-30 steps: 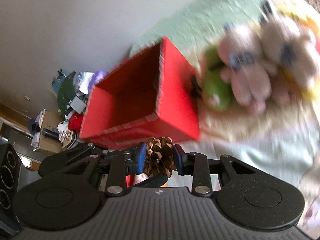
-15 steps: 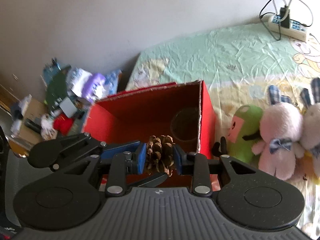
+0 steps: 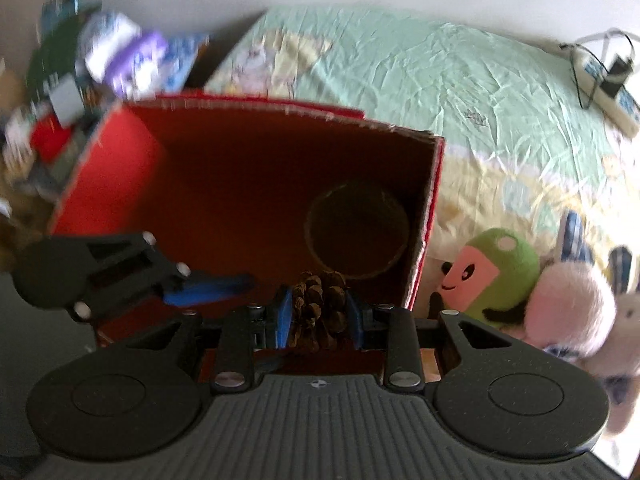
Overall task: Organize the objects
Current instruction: 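Lift the pinecone with the right tool and carry it over the red box, then lower the pinecone into the red box and open the right tool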
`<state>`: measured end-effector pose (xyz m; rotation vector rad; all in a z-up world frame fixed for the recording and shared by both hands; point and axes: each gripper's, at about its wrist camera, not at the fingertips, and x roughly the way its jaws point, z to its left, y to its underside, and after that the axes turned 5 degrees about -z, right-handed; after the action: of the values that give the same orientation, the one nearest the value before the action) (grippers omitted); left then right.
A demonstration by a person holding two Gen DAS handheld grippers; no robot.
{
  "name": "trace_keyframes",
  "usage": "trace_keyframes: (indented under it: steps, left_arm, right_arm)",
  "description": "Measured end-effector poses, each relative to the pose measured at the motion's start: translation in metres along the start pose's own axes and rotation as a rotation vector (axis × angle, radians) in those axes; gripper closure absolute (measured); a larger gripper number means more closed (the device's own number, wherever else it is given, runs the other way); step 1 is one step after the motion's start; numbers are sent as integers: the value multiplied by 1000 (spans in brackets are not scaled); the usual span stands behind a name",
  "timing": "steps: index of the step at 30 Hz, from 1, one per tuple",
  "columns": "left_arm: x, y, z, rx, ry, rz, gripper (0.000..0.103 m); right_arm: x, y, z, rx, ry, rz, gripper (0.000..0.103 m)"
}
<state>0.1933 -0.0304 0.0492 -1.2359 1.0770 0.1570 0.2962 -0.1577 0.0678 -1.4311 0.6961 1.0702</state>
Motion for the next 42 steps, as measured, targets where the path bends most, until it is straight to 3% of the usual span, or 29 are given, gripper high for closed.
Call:
trace_keyframes:
  steps: [7,12,17,23,28,35,42]
  left_arm:
    - [10,7,23,-54,-22,19,52]
    - [10,7,36,-109,-46,27,52]
    - [14,8,47,-147,-84,55,52]
    - [11,13,55,-173,-208,81,52]
    - [7,15,64,-195,-323,90,44]
    - [4,16,77,-269,-376,114,29]
    - [2,20,78,-297,-430,147,25]
  right_arm:
    - [20,-6,15,-198,70,131,75]
    - [25,-6,18,-254,76,147,77]
    - [22,-8,9,-216,65,107,80]
    - [8,-19,-13,-70,0,11,80]
    - [3,-23,-20,15,-47,-26,82]
    - [7,-21,-16,53,-84,-11,80]
    - [18,-9,-2,43,-60,-28,80]
